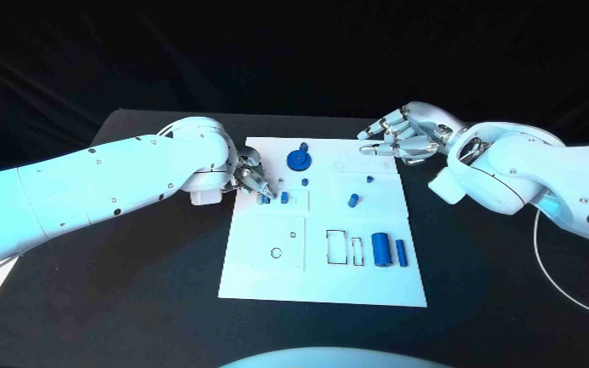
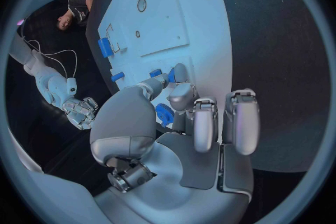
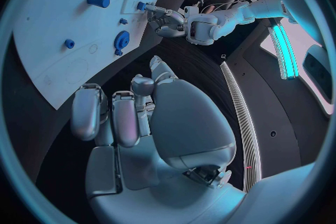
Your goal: Assemble the parts on the task board
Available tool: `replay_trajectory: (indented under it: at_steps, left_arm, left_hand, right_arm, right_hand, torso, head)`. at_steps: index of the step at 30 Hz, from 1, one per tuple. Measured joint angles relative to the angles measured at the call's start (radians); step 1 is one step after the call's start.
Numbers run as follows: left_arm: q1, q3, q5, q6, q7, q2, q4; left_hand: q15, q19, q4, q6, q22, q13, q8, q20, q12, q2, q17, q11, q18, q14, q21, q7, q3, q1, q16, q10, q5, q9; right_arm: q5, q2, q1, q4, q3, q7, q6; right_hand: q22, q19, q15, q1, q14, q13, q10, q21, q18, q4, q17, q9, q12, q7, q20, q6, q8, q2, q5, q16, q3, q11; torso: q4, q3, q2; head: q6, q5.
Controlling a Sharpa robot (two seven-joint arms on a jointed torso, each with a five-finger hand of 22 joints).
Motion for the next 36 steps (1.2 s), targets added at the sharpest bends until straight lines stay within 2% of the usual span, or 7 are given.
replay_trajectory:
  at_steps: [8, 15, 22, 27, 29, 36]
  left_arm:
    - [-0.001, 0.000, 0.000, -0.001, 0.000, -0.002, 0.003]
    - [-0.002, -0.001, -0.001, -0.001, -0.003, -0.003, -0.002]
    - [-0.002, -0.002, -0.001, -0.004, -0.005, -0.005, -0.005]
    - [-0.002, -0.002, -0.001, -0.015, -0.006, -0.006, -0.006]
    - [-0.002, -0.002, 0.000, -0.023, -0.006, -0.007, -0.005]
    - [-0.003, -0.001, 0.012, -0.074, -0.002, -0.014, 0.002]
  left_hand:
    - [0.000, 0.000, 0.009, 0.003, 0.000, 0.003, 0.000, 0.000, 0.004, -0.002, 0.000, -0.001, 0.000, 0.000, 0.000, 0.003, -0.017, -0.011, 0.000, 0.001, 0.000, -0.005]
    - [0.000, 0.004, 0.039, 0.012, 0.000, 0.004, -0.004, -0.004, 0.004, -0.025, 0.000, -0.001, 0.000, 0.000, 0.000, 0.005, -0.083, -0.045, 0.000, 0.001, 0.000, -0.017]
    - [0.000, 0.004, 0.082, 0.019, 0.000, 0.010, -0.004, -0.004, 0.004, -0.022, 0.000, 0.002, 0.001, 0.000, 0.004, 0.005, -0.184, -0.066, 0.000, 0.005, 0.000, -0.027]
    - [0.000, 0.004, 0.093, 0.019, 0.000, 0.012, -0.004, -0.004, 0.004, -0.022, 0.000, 0.002, 0.001, 0.000, 0.004, 0.005, -0.211, -0.066, 0.000, 0.005, 0.000, -0.030]
    - [0.000, 0.004, 0.095, 0.019, 0.000, 0.014, -0.004, -0.004, 0.004, -0.015, 0.000, 0.002, 0.001, 0.000, 0.004, 0.005, -0.219, -0.067, 0.000, 0.005, 0.000, -0.031]
    - [0.000, 0.004, 0.107, 0.019, 0.000, 0.017, -0.004, -0.004, 0.004, -0.011, 0.000, 0.002, 0.001, 0.000, 0.004, 0.005, -0.240, -0.064, 0.000, 0.005, 0.000, -0.033]
  right_arm:
    - [0.000, 0.001, 0.000, 0.000, 0.000, 0.000, 0.000]
    - [0.000, 0.001, 0.000, 0.000, 0.000, 0.000, 0.000]
    - [0.000, 0.001, 0.000, 0.000, 0.000, 0.000, 0.000]
    - [0.000, 0.001, 0.000, -0.001, 0.000, 0.000, 0.000]
    - [0.000, 0.001, 0.000, -0.001, 0.000, 0.000, 0.000]
    - [0.000, 0.003, 0.000, -0.003, 0.000, 0.000, 0.001]
  right_hand:
    - [0.000, 0.000, 0.000, 0.000, 0.000, 0.000, 0.000, 0.000, 0.000, 0.000, 0.000, 0.000, 0.000, 0.000, 0.000, 0.000, 0.000, 0.000, 0.000, 0.000, 0.000, 0.000]
    - [0.000, 0.000, 0.000, 0.000, 0.000, 0.000, 0.000, 0.000, 0.000, 0.000, 0.000, 0.000, 0.000, 0.000, 0.000, 0.000, 0.000, 0.000, 0.000, 0.000, 0.000, 0.000]
    - [0.000, 0.000, 0.000, 0.000, 0.000, 0.000, 0.000, 0.000, 0.000, 0.000, 0.000, 0.000, 0.000, 0.000, 0.000, 0.000, 0.000, 0.000, 0.000, 0.000, 0.000, 0.000]
    - [0.000, 0.000, 0.000, 0.000, 0.000, 0.000, 0.000, 0.000, 0.000, 0.000, 0.000, 0.000, 0.000, 0.000, 0.000, 0.000, 0.000, 0.000, 0.000, 0.000, 0.000, 0.000]
    - [0.000, 0.000, 0.000, 0.000, 0.000, 0.000, 0.000, 0.000, 0.000, 0.000, 0.000, 0.000, 0.000, 0.000, 0.000, 0.000, 0.000, 0.000, 0.000, 0.000, 0.000, 0.000]
    - [0.000, 0.000, 0.000, 0.000, 0.000, 0.000, 0.000, 0.000, 0.000, 0.000, 0.000, 0.000, 0.000, 0.000, 0.000, 0.000, 0.000, 0.000, 0.000, 0.000, 0.000, 0.000]
  torso:
    - [-0.0002, -0.0003, 0.000]
    - [0.0000, -0.0002, 0.000]
    - [0.0003, -0.0002, 0.000]
    - [0.0000, -0.0003, 0.000]
    - [0.0000, -0.0004, 0.000]
    - [-0.0006, -0.0007, 0.000]
  head:
    - [0.002, 0.000]
    - [0.002, -0.001]
    - [0.002, 0.000]
    - [0.001, 0.001]
    - [0.001, 0.001]
    - [0.001, 0.000]
